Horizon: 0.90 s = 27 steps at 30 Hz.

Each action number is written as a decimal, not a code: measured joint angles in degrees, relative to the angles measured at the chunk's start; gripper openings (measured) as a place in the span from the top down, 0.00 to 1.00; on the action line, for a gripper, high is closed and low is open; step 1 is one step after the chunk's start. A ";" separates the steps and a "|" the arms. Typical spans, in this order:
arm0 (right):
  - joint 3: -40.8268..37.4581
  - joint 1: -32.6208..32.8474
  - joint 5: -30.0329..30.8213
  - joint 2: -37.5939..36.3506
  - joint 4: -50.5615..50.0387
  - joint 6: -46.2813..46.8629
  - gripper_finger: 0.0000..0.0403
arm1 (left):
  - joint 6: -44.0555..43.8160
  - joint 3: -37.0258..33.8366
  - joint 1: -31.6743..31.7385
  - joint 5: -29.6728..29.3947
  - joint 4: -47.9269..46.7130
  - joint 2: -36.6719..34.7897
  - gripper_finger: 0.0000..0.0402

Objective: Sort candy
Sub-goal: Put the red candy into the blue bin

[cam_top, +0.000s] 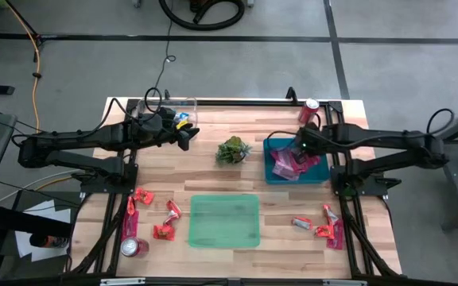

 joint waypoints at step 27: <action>-11.81 -10.29 -7.40 2.26 9.05 8.79 0.84 | 1.47 0.00 -0.02 -0.09 -0.52 0.02 0.50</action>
